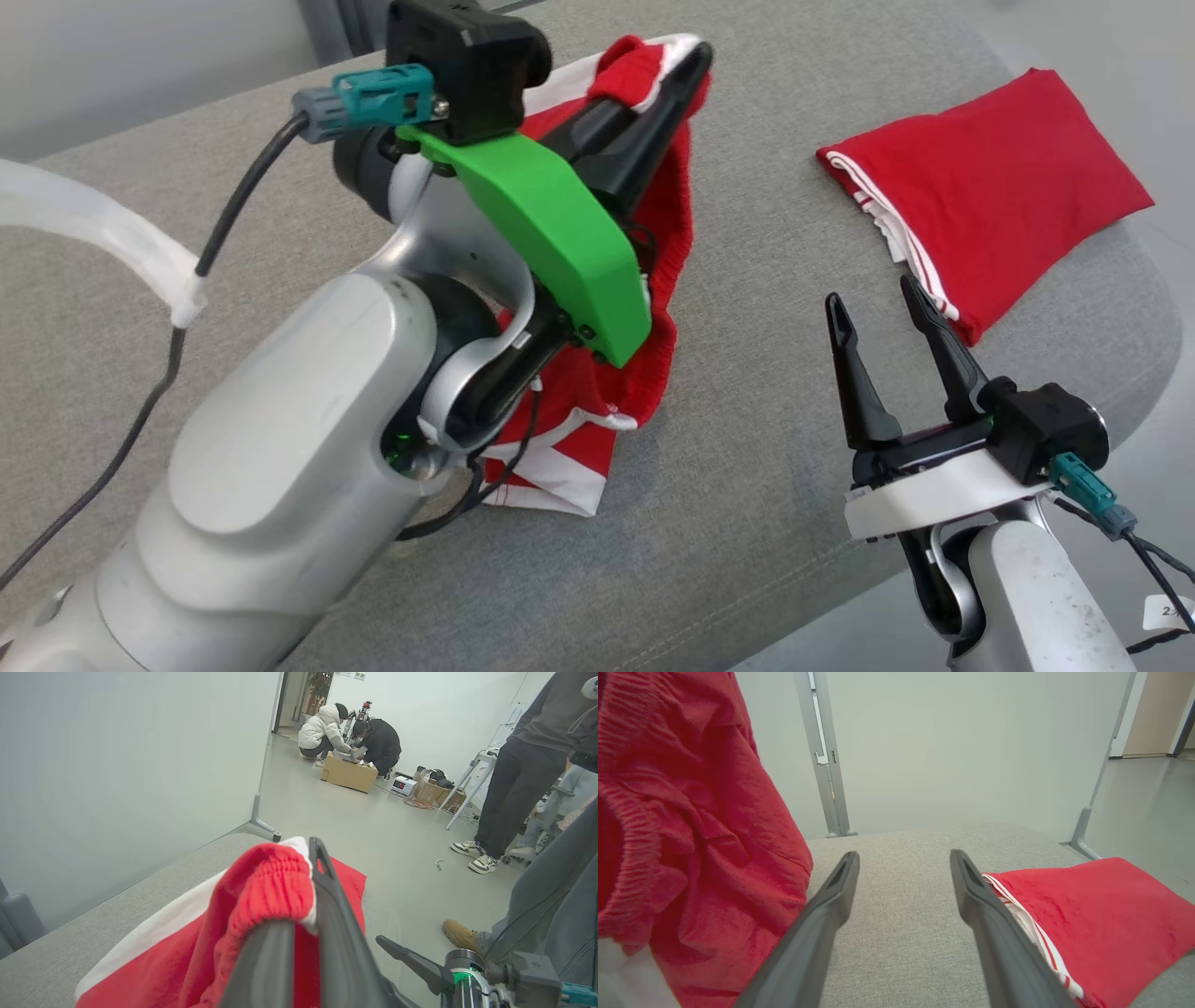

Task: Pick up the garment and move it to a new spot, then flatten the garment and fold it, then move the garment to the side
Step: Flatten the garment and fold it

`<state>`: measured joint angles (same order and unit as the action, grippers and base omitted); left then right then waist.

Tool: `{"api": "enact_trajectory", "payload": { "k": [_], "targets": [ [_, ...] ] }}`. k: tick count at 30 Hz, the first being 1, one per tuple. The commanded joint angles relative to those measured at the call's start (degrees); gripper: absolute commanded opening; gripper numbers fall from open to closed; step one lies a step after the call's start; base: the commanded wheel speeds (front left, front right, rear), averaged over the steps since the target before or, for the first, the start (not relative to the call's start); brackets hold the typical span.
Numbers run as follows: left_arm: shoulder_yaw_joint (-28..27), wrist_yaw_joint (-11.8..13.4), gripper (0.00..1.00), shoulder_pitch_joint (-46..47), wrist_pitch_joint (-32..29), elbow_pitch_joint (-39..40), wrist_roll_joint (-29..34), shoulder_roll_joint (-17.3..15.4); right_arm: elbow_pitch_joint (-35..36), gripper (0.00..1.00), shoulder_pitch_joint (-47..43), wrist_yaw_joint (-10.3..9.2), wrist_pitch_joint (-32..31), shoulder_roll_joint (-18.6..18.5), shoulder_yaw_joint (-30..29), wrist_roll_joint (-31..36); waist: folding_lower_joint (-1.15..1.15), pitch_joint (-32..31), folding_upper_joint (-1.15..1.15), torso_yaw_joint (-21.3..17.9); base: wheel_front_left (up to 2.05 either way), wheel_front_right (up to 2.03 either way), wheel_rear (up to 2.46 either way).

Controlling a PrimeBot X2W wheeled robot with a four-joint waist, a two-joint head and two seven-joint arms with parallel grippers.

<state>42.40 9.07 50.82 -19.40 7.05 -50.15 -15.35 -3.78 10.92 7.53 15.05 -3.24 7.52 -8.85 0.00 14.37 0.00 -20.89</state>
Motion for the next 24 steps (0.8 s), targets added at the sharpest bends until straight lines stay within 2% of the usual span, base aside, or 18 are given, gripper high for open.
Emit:
{"api": "enact_trajectory", "payload": {
  "k": [1,3,6,14,17,20,24],
  "targets": [
    [0.44,-0.87,0.0,1.53,-0.14,-0.28,-1.33,2.14,0.07,1.0,-0.49,-0.08,0.16,0.12,-0.36,-0.05,0.0,-0.39,0.0,-2.36,0.0,0.0,0.0],
    [0.99,-0.92,0.0,1.31,-0.46,-0.91,-1.08,2.08,0.35,1.0,-0.38,-0.08,0.17,0.14,-0.74,-0.03,0.0,0.23,0.0,-2.2,0.0,0.0,0.0],
    [1.22,-0.52,0.0,-2.5,0.39,-2.65,-0.85,0.04,0.72,1.0,-0.31,-0.08,0.17,0.23,-1.46,0.2,0.0,0.94,0.0,-1.26,0.0,0.0,0.0],
    [3.02,-2.93,0.0,-18.29,1.87,-6.19,-3.96,-9.54,0.87,1.0,-1.15,-0.08,0.17,0.16,-2.85,1.01,0.0,1.94,0.0,4.02,0.0,0.0,0.0],
    [3.15,-3.66,0.0,-23.23,2.57,-6.83,-5.65,-12.15,0.91,1.0,-1.14,-0.08,0.17,-0.5,-3.15,1.18,0.0,2.21,0.0,6.64,0.0,0.0,0.0],
    [2.45,-3.89,0.0,-26.6,4.12,-7.53,-6.7,-13.52,1.0,1.0,-1.0,-0.08,0.16,-0.9,-3.11,1.49,0.0,2.24,0.0,9.11,0.0,0.0,0.0],
    [0.77,-3.96,0.0,-29.26,6.66,-8.61,-8.7,-13.69,0.71,1.0,-1.1,-0.08,0.16,-1.8,-2.69,1.64,0.0,1.78,0.0,12.12,0.0,0.0,0.0]
  ]
}}
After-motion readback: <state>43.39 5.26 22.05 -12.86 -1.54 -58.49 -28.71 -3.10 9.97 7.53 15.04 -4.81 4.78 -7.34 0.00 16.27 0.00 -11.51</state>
